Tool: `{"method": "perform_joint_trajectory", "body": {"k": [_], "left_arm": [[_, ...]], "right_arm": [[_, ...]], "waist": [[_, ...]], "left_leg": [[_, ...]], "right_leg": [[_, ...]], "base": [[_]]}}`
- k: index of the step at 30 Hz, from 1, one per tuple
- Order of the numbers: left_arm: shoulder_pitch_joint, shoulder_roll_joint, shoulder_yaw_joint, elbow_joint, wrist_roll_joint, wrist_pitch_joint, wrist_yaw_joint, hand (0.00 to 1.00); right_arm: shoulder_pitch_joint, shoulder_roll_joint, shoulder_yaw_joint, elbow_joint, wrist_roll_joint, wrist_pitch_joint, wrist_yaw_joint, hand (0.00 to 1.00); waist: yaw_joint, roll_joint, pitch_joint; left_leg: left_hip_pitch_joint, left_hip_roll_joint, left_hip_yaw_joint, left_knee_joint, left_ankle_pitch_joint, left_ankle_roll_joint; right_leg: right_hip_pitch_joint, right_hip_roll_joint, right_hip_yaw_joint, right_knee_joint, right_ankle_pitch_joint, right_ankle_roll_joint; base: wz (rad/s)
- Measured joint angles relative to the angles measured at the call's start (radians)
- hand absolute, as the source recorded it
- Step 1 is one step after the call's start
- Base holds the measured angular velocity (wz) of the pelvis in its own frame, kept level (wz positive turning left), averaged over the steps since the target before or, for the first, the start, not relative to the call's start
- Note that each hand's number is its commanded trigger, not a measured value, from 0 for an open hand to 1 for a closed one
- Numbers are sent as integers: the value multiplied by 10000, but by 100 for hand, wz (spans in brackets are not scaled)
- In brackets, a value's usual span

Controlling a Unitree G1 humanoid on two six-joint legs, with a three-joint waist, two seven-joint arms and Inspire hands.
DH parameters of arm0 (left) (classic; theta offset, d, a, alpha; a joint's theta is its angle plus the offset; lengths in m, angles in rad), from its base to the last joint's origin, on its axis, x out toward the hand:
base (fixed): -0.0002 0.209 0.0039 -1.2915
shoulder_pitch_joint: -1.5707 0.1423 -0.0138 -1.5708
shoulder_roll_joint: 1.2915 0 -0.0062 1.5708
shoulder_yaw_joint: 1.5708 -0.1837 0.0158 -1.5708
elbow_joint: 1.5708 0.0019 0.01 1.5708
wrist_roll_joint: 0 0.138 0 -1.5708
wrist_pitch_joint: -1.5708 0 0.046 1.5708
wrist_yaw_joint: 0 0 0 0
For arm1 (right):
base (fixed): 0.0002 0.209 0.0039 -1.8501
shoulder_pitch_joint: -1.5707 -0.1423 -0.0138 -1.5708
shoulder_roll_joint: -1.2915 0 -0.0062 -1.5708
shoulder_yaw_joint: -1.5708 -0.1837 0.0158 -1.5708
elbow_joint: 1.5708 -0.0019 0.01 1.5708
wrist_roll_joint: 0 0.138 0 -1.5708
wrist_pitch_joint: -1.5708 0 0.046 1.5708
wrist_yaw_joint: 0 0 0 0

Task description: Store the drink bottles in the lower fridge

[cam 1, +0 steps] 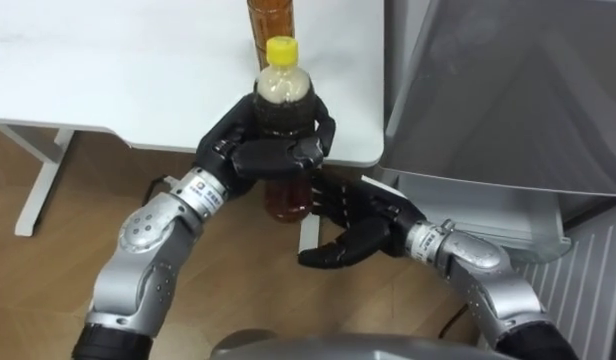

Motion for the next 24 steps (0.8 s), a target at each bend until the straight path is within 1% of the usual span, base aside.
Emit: {"method": "perform_joint_trajectory", "body": {"k": [5, 11, 13, 16, 18, 24], "left_arm": [[0, -7, -108, 76, 5, 0, 30, 100], [2, 44, -393, 76, 15, 0, 59, 100], [4, 49, -425, 76, 78, 0, 46, 100], [4, 45, -515, 76, 515, 0, -34, 100], [5, 53, -689, 76, 712, 3, -50, 100], [13, 62, -989, 76, 718, 3, -73, 100]], "right_arm": [[1, -6, 192, -58, 9, 0, 49, 0], [3, -84, 184, -344, 35, 0, 249, 0], [0, -65, 176, -348, 35, 0, 382, 0], [0, -31, 178, -347, 54, 0, 595, 0], [-2, 12, 189, -346, 100, 2, 629, 0], [1, -29, 224, -314, 111, 17, 693, 0]], "waist": [[-24, 42, 20], [-52, 92, 7], [-101, 100, 1], [-132, 126, -13], [-156, 128, -14], [-251, 125, -10]], "left_leg": [[-50, -2, -2, 15, 0, 0], [-65, -4, -5, 30, 0, 0], [-66, -4, 1, 33, 0, 0], [-59, -7, 27, 33, 0, 0], [-50, -8, 28, 38, 1, 0], [-51, -9, 26, 104, 1, 1]], "right_leg": [[-49, -3, -6, -5, 0, 0], [-77, -6, -15, -5, 0, 0], [-76, -8, -18, -4, 0, 1], [-74, -10, 19, -3, 0, 1], [-69, -11, 24, 0, 0, 1], [-50, -14, 34, 26, 0, 1]], "base": [[0], [0], [0], [0], [0], [0]]}}
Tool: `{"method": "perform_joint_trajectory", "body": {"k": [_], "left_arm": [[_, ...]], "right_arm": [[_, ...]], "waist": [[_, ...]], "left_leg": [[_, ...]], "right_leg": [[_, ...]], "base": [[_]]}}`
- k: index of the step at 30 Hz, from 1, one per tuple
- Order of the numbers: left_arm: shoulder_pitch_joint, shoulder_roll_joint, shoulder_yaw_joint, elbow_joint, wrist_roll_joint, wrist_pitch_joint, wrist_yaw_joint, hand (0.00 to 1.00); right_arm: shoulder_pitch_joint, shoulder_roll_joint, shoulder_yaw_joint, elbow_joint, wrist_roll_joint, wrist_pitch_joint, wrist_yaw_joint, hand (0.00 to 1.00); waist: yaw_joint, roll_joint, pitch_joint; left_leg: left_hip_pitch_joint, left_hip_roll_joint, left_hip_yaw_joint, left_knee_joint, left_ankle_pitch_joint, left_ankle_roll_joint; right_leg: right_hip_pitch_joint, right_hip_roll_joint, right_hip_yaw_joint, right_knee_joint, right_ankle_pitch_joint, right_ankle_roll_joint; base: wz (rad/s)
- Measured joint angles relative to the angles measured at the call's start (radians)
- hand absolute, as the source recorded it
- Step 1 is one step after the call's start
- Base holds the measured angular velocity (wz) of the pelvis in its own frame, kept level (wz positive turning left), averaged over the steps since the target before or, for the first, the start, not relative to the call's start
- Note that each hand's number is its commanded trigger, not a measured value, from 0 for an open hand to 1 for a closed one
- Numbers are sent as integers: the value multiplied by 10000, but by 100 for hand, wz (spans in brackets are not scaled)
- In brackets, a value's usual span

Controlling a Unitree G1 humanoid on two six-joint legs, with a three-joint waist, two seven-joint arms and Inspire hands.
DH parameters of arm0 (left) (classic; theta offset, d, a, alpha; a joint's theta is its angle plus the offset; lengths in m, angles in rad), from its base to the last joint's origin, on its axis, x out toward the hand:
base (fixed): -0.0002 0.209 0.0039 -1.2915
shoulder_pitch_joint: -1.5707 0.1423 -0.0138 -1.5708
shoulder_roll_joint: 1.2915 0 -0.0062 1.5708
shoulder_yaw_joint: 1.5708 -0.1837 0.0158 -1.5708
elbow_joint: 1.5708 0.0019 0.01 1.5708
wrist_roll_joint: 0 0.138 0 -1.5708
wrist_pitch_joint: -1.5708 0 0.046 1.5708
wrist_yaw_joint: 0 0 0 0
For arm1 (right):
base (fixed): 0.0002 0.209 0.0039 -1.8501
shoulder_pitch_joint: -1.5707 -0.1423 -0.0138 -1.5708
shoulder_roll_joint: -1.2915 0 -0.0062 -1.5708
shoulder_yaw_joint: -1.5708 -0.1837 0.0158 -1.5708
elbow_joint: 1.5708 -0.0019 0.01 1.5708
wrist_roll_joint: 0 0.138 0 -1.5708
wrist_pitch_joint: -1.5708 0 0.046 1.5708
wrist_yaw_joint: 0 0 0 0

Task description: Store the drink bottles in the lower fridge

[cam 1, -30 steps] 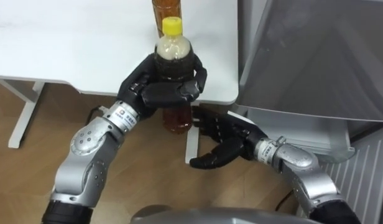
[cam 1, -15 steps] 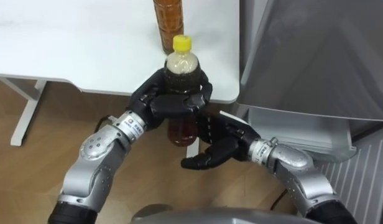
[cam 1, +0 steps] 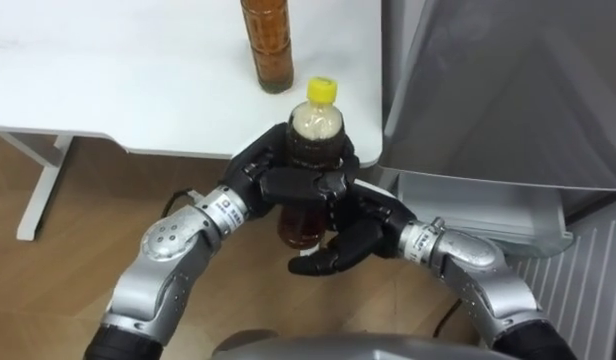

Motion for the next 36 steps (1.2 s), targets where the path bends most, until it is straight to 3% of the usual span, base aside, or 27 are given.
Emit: {"method": "perform_joint_trajectory", "body": {"k": [9, 10, 11, 12, 32, 33, 34, 35, 36], "left_arm": [[-1, 35, -351, -1, 432, 0, -235, 100], [-1, 36, -379, -1, 432, -1, -246, 100], [-1, 40, -387, -1, 432, -1, -249, 100], [-1, 58, -395, -1, 430, -2, -267, 100], [-2, 88, -592, -16, 430, -13, -676, 100], [-1, 88, -594, -15, 430, -13, -677, 96], [-2, 78, -609, -16, 429, -13, -682, 44], [-2, 67, -612, -16, 427, -13, -685, 1], [-2, 38, -602, -16, 411, -13, -680, 0]], "right_arm": [[3, -86, 376, 41, -2, 85, 127, 2], [8, -97, 378, 41, -3, 91, 128, 65], [7, -107, 378, 41, -2, 90, 128, 91], [8, -113, 380, 41, -2, 91, 132, 100], [5, -299, 700, 112, -21, 170, 238, 100], [5, -300, 733, 112, -21, 170, 230, 100], [5, -301, 748, 113, -22, 172, 221, 100], [5, -301, 749, 113, -23, 176, 221, 100], [5, -301, 750, 113, -22, 178, 223, 100]], "waist": [[-28, -148, 78], [-23, -162, 77], [-20, -173, 72], [-20, -193, 59], [0, -243, 28], [-2, -242, 28], [0, -241, 29], [2, -240, 30], [3, -240, 30]], "left_leg": [[-38, 8, -14, 31, -3, 1], [-62, 4, -16, 55, -3, 1], [-73, 2, -14, 59, -3, 1], [-101, 1, -6, 63, -2, 2], [-150, 13, -4, 72, -1, 4], [-150, 14, -4, 74, -1, 4], [-150, 14, -3, 74, -1, 4], [-150, 14, -3, 74, -1, 4], [-150, 13, -3, 74, -1, 4]], "right_leg": [[-29, 0, -17, 123, 0, 0], [-43, 5, -16, 124, -1, 0], [-59, 17, -1, 127, 0, 0], [-98, 41, 16, 139, 0, 0], [-137, 39, 28, 138, 1, -2], [-137, 39, 28, 138, 1, -2], [-136, 40, 28, 139, 1, -3], [-136, 40, 28, 139, 1, -2], [-137, 41, 27, 139, 1, -3]], "base": [[0], [0], [0], [0], [0], [0], [0], [0], [0]]}}
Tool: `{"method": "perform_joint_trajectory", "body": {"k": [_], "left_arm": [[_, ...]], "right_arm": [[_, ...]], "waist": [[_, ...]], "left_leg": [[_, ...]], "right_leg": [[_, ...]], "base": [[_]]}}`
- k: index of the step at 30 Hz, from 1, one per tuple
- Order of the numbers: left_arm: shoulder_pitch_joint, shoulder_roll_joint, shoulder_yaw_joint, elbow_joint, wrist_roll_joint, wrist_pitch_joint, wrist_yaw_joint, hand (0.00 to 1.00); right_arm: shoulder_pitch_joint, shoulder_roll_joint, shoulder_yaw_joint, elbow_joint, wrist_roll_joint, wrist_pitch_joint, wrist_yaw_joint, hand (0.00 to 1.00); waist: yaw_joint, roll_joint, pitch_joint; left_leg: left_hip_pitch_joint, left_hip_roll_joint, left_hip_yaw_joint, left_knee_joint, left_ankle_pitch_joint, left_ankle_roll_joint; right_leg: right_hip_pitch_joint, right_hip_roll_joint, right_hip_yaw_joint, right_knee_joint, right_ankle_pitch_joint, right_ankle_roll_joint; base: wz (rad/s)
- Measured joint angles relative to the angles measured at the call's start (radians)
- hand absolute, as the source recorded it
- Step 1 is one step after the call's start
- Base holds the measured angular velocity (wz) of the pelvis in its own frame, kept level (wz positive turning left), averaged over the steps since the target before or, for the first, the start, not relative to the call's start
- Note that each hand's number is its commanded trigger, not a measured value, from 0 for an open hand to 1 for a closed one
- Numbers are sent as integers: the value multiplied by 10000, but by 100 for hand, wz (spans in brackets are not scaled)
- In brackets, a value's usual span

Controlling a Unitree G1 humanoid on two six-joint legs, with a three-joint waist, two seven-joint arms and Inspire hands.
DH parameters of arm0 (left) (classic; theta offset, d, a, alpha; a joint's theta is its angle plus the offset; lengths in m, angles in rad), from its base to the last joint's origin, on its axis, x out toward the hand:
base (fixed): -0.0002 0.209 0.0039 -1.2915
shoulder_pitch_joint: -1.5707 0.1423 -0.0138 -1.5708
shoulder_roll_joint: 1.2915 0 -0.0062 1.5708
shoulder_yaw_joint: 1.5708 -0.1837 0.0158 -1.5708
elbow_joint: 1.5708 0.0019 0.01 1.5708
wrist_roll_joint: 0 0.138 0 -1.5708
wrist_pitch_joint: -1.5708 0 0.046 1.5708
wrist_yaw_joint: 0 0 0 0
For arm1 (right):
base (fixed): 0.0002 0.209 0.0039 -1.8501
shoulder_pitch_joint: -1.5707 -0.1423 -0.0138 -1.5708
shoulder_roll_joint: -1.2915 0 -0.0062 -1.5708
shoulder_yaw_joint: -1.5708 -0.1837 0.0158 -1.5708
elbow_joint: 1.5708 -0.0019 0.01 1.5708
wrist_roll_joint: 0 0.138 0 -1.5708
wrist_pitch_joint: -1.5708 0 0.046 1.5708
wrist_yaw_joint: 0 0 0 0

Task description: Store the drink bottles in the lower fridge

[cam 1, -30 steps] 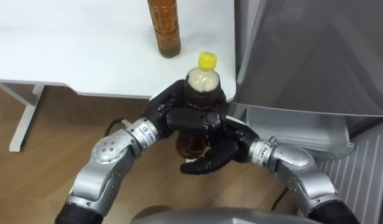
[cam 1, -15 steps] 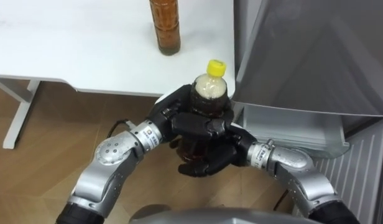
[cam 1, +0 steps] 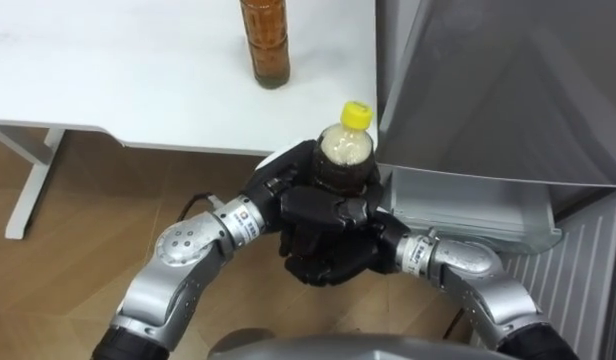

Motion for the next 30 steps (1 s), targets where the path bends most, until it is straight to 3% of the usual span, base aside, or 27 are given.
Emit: {"method": "perform_joint_trajectory", "body": {"k": [22, 30], "left_arm": [[-2, -62, 136, -1, -24, -30, 17, 0], [-14, -81, 152, -20, -23, -320, 17, 0]], "right_arm": [[0, -9, -16, 2, 12, 114, -8, 100], [0, -71, -25, 1, 12, 114, -6, 100]], "waist": [[-2, 85, 14], [-7, 212, 15]], "left_leg": [[-6, 2, -4, 1, 0, -1], [-15, 2, -5, 7, -1, 0]], "right_leg": [[-4, -23, 14, -1, 0, 0], [-4, -39, 1, 0, 0, 0]], "base": [[0], [0]]}}
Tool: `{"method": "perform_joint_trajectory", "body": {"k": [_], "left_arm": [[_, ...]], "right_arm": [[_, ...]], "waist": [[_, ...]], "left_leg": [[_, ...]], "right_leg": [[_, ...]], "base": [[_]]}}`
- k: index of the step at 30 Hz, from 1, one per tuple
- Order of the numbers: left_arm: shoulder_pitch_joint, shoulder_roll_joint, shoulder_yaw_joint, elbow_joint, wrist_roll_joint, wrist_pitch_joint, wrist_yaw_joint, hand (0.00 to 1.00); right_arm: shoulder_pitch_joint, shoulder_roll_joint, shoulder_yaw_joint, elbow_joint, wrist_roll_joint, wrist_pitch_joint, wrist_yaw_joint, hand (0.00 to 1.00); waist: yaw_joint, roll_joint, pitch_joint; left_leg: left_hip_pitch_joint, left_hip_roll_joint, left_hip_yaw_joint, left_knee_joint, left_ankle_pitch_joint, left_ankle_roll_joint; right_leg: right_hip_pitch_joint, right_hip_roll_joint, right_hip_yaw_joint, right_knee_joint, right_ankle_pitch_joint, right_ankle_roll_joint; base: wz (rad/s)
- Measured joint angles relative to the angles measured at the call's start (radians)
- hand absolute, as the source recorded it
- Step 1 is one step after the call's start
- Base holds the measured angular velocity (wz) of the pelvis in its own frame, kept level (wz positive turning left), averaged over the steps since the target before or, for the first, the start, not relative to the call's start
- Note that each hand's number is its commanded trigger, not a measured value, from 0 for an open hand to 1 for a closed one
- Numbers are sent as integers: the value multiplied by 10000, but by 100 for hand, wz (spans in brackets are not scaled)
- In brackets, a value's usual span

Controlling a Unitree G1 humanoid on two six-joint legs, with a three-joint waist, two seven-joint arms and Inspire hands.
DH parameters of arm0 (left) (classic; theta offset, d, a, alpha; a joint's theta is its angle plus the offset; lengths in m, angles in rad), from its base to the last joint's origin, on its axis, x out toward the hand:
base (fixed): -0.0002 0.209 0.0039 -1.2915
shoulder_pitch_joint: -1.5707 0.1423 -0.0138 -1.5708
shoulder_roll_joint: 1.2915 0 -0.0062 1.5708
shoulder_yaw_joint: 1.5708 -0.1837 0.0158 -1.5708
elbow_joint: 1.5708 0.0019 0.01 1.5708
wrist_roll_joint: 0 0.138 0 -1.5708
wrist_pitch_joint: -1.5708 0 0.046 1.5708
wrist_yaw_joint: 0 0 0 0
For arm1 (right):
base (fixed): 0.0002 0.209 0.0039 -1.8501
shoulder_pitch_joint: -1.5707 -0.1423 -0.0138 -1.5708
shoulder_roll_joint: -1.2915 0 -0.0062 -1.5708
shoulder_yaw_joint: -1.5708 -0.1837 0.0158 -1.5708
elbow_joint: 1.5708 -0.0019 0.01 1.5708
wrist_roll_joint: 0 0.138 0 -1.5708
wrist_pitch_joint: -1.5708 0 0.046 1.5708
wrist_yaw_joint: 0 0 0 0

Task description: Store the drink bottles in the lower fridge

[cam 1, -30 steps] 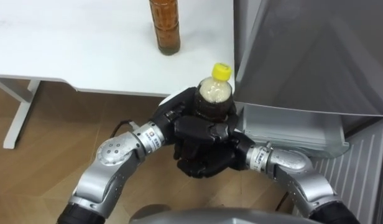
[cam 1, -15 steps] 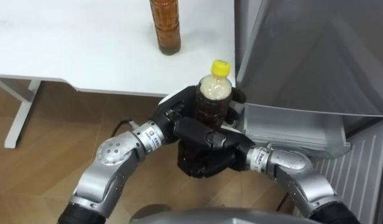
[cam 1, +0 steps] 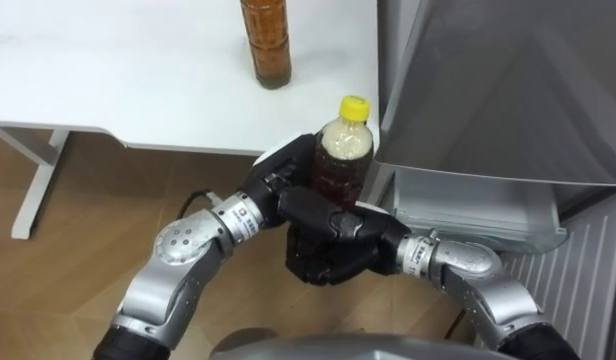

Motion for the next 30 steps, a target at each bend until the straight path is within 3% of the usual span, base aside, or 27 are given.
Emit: {"method": "perform_joint_trajectory", "body": {"k": [17, 25, 30], "left_arm": [[-305, -5, 53, -128, -10, -266, 6, 0], [-316, -62, 754, -739, -385, -383, 30, 0], [-317, -1, 1384, -976, -447, -571, 528, 0]], "right_arm": [[0, -175, -99, 0, -1, 0, 17, 100], [7, -275, -105, 0, 2, 7, 31, 100], [8, -274, -105, -3, 122, 6, 13, 100]], "waist": [[65, 88, -2], [333, 66, 2], [386, 29, 0]], "left_leg": [[6, 0, 5, -24, 0, 0], [273, 6, 94, -108, 17, -14], [351, 6, 162, -175, 20, -9]], "right_leg": [[-29, 8, 39, 0, 0, 0], [52, 23, 187, -3, -1, 0], [159, 6, 183, -3, -1, 1]], "base": [[0], [-5], [-1]]}}
